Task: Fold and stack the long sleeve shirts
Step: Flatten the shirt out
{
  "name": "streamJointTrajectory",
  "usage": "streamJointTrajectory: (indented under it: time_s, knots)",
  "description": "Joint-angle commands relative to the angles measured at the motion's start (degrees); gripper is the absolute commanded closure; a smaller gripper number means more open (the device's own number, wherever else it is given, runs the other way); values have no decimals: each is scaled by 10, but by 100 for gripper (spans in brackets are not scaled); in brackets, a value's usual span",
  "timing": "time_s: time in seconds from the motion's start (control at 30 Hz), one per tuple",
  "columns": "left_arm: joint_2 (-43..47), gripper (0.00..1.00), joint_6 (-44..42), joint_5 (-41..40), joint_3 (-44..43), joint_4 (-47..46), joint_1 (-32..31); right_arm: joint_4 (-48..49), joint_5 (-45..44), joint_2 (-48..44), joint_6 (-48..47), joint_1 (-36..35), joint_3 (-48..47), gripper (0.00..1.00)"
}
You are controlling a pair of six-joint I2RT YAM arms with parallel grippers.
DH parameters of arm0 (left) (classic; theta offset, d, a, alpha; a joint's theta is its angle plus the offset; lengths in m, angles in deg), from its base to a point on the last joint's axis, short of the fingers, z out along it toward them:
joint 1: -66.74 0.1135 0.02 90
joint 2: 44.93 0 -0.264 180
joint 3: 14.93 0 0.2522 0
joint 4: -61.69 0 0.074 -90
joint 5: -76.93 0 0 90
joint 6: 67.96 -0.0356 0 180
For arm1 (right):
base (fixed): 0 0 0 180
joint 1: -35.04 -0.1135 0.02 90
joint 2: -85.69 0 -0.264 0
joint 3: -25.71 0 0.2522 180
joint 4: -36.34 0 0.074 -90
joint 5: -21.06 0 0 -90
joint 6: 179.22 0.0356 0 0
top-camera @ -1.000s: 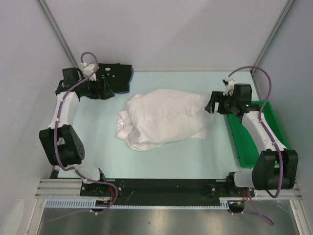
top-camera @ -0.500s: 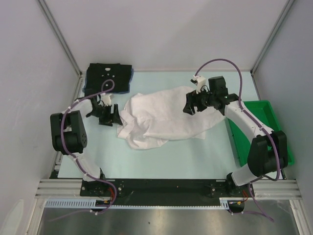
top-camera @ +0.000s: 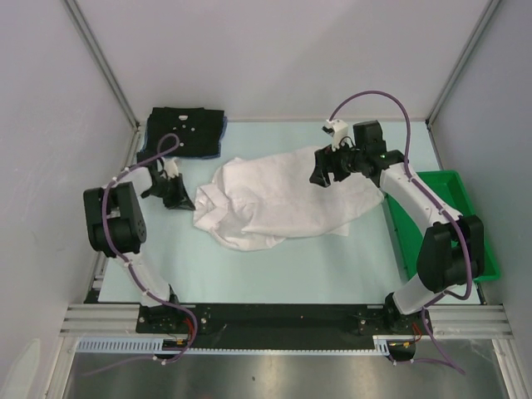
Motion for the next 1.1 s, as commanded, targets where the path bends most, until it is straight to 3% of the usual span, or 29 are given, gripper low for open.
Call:
streamJointTrajectory:
  time_s: [0.0, 0.23, 0.33, 0.37, 0.47, 0.5, 0.6, 0.67, 0.83, 1.07]
  knots:
    - [94, 100, 16, 35, -85, -11, 82, 17, 14, -8, 10, 1, -9, 21]
    - [196, 100, 10, 94, -197, 10, 89, 31, 28, 0, 25, 3, -19, 20]
    - [223, 100, 24, 107, -252, 0, 36, 32, 31, 2, 38, 13, -26, 20]
    - [226, 100, 23, 101, -263, -7, -17, 31, 33, 4, 42, 18, -27, 19]
    - [215, 96, 56, 47, -264, 3, -71, 10, 39, 4, 46, 37, -35, 17]
    - [205, 70, 71, 40, -223, 7, -65, 8, 32, 2, 44, 39, -34, 17]
    - [200, 27, 91, 29, -109, -8, -12, 7, 30, -15, 40, 50, -22, 16]
    - [183, 9, 86, 31, -71, -31, 25, 3, 28, -26, 40, 53, -12, 15]
    - [102, 6, 27, 31, -47, -25, 81, 2, 26, -49, 38, 54, 11, 13]
    - [-29, 23, -1, 56, -52, -38, 93, -2, 14, -57, 36, 54, 18, 13]
